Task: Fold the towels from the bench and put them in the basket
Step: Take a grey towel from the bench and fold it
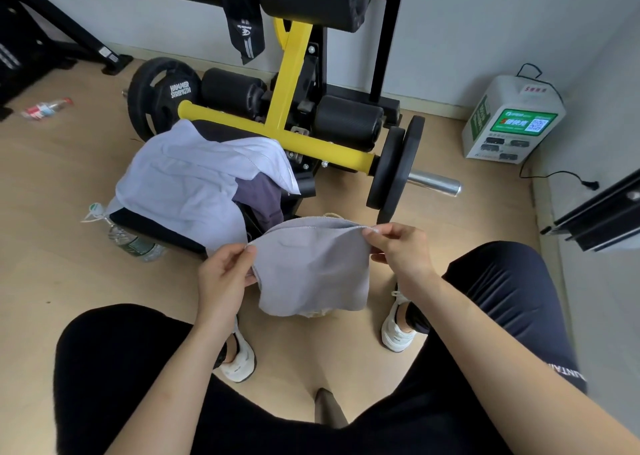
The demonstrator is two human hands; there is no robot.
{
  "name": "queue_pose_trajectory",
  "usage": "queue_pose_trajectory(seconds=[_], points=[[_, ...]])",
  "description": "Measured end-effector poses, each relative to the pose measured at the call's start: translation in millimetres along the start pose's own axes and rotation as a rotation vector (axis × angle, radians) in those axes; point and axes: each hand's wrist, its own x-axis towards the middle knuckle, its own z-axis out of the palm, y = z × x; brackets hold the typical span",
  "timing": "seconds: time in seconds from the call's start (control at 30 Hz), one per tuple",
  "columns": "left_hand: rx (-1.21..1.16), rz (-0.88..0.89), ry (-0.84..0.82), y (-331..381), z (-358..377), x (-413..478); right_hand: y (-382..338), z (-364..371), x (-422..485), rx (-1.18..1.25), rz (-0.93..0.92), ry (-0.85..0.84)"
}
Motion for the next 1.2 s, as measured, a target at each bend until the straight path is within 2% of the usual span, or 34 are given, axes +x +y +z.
queue_pose_trajectory(seconds=[0.13,0.2,0.3,0.37,0.73,0.97,1.2], points=[[-0.008,0.002,-0.029,0.8,8.7,-4.4,0.6,3.6,-5.1,0.086,0.040,-0.035],[-0.022,0.013,-0.005,2.0,10.3,-4.9,-1.6,-0.1,-2.4,0.036,0.023,-0.059],[-0.035,0.051,0.122,1.8,1.6,2.2,-7.8,-13.5,11.9,-0.047,-0.036,0.076],[0.011,0.057,0.149,-2.4,-6.2,9.5,-10.0,-20.1,19.0,-0.060,-0.040,0.148],[-0.048,-0.046,0.223,-6.7,-9.3,16.1,-8.5,-10.9,12.8,-0.068,-0.023,0.145],[-0.137,-0.089,0.133,1.4,6.7,0.5,-7.9,4.0,-3.9,0.056,0.031,0.047],[0.028,0.008,-0.099,1.1,34.4,-27.2,0.2,27.5,-25.5,0.097,-0.017,-0.119]])
